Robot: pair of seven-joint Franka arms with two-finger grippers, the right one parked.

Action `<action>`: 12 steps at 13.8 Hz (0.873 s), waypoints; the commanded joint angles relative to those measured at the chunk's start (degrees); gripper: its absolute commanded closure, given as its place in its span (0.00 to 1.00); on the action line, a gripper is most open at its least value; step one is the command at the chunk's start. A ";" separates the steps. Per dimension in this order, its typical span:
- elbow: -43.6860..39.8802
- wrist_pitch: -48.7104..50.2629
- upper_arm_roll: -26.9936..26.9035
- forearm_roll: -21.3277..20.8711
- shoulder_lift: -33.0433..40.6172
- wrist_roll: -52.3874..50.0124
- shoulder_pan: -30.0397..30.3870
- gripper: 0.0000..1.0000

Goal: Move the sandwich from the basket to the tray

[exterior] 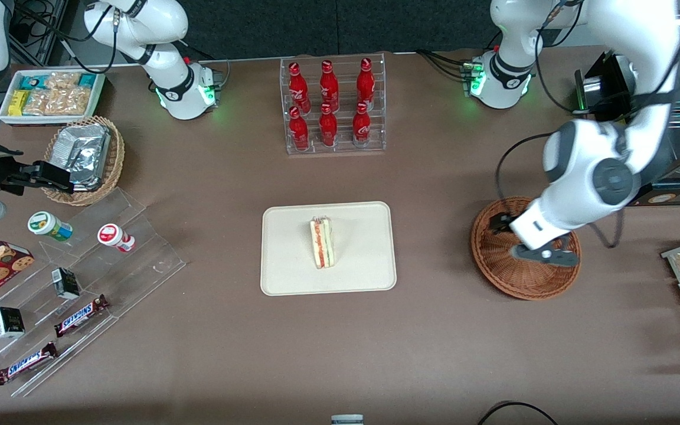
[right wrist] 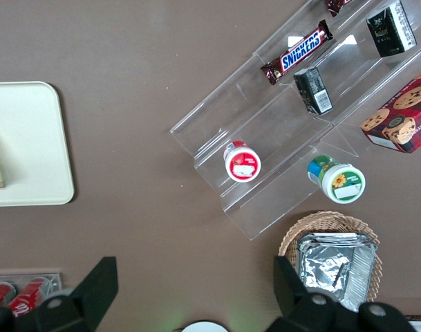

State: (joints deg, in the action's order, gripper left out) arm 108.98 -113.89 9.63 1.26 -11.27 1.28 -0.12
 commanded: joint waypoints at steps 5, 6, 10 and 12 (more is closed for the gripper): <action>-10.01 15.78 -0.39 -0.03 7.48 1.09 2.93 0.01; -10.80 17.28 -1.01 -0.03 8.71 1.09 2.93 0.01; -15.36 23.69 -1.10 -0.20 11.09 0.39 2.93 0.01; -17.56 26.33 -0.93 -2.82 11.36 -0.48 2.75 0.01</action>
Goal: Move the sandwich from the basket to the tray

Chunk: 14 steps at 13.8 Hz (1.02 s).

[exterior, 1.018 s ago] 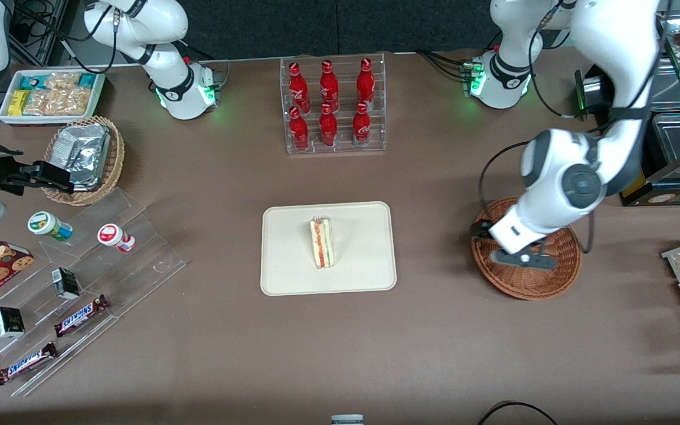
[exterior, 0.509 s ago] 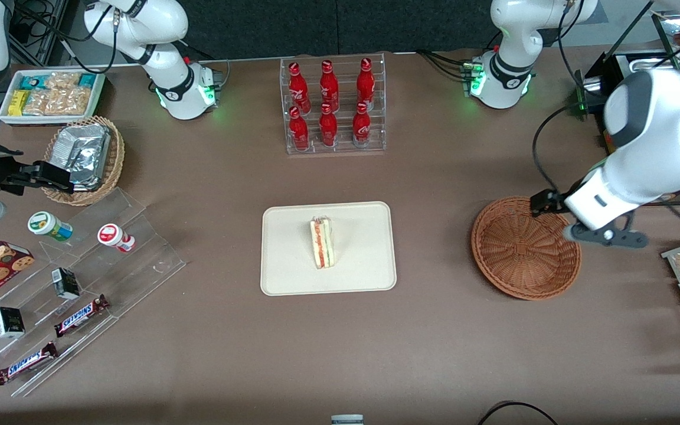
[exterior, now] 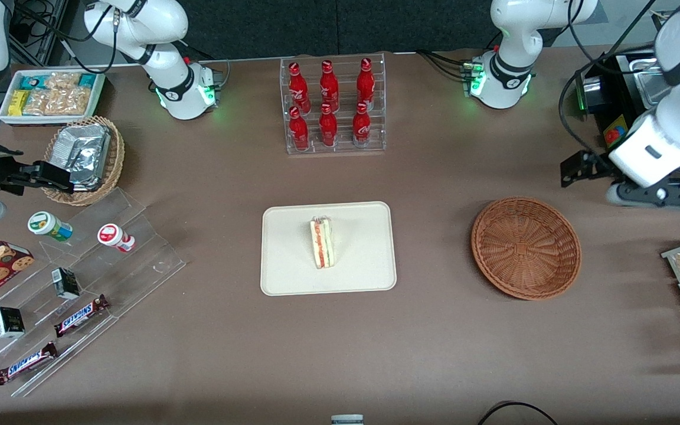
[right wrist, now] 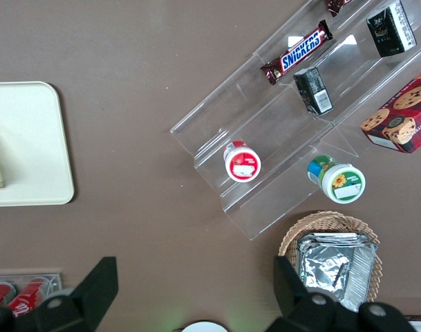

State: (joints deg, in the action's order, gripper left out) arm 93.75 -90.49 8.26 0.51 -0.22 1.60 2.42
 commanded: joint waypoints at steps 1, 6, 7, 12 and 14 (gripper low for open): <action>-2.96 3.82 0.70 -2.61 0.40 -2.03 0.13 0.01; -7.53 5.06 0.70 -3.40 -0.30 -2.22 -0.05 0.01; -7.53 5.06 0.79 -4.10 -0.30 -2.22 -0.22 0.01; -7.44 5.06 0.62 -4.20 -0.74 -2.22 0.04 0.00; -7.44 5.06 0.53 -4.20 -0.83 -2.22 0.04 0.00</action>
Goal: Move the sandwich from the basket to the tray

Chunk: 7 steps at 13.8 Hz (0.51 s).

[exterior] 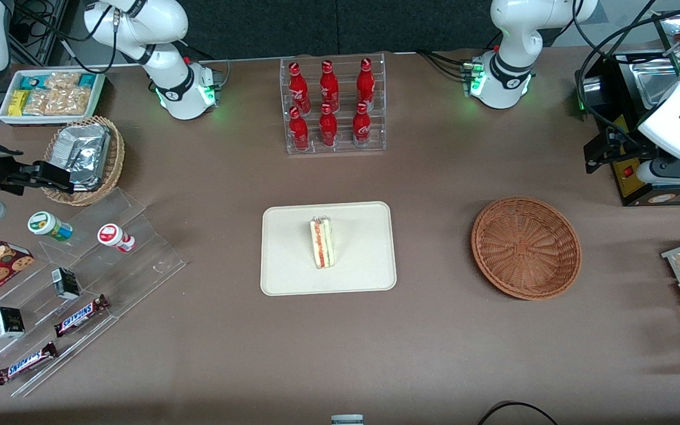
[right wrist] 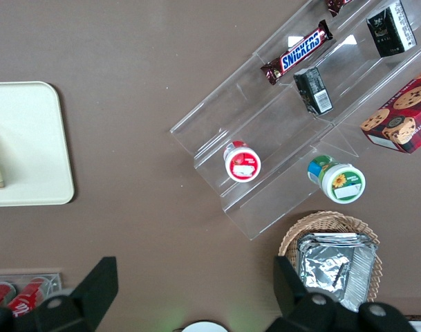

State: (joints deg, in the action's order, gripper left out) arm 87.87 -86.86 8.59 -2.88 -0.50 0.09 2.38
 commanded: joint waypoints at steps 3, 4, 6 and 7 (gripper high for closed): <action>-1.65 1.43 0.46 -0.63 -0.47 -1.05 -0.18 0.01; -1.65 1.43 0.46 -0.55 -0.47 -1.06 -0.18 0.00; -1.74 1.43 0.37 -0.11 -0.47 -0.62 -0.18 0.00; -1.82 1.43 0.37 -0.02 -0.38 -0.44 -0.09 0.00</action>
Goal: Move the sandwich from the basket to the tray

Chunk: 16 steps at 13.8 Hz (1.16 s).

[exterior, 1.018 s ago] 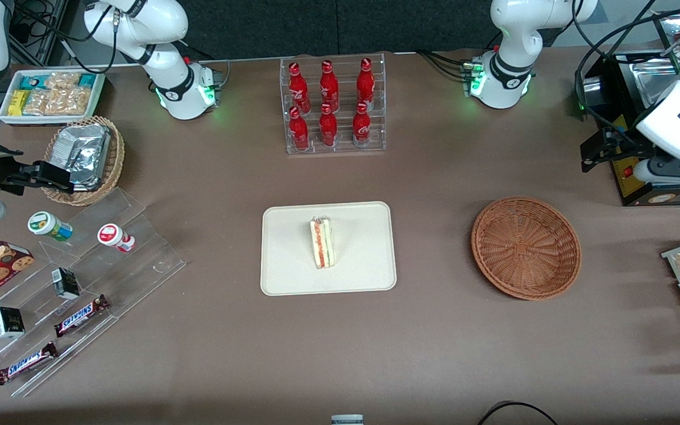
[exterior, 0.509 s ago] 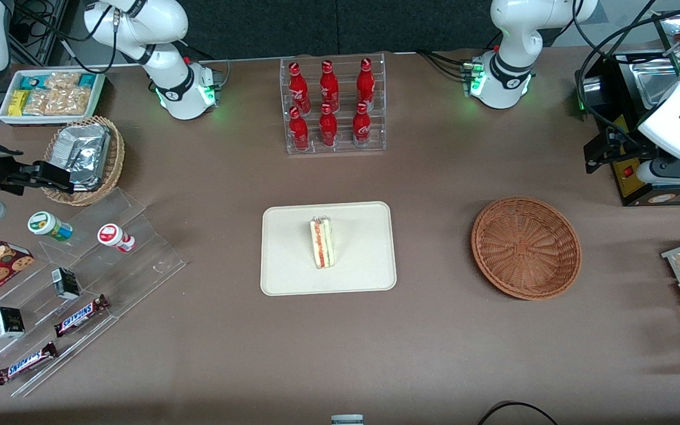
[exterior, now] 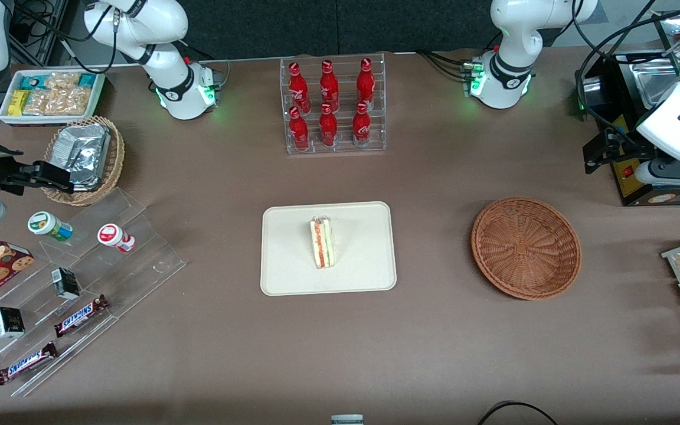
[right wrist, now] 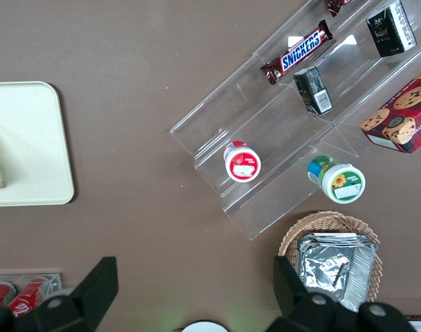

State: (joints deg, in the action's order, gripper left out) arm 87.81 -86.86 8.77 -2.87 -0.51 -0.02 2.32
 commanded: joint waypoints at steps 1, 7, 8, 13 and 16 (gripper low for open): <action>-1.68 1.43 0.11 0.05 -0.19 -0.16 -0.04 0.01; 2.88 -0.14 0.11 0.23 4.72 2.04 0.13 0.00; 2.98 -0.76 0.02 0.14 4.82 2.04 0.22 0.01; 0.96 0.11 0.02 0.58 3.50 1.78 0.31 0.00; 0.96 0.73 -0.16 1.81 3.06 1.42 0.49 0.01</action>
State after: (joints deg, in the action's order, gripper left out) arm 88.45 -86.31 8.61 -1.95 2.38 1.14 2.37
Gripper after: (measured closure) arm 0.004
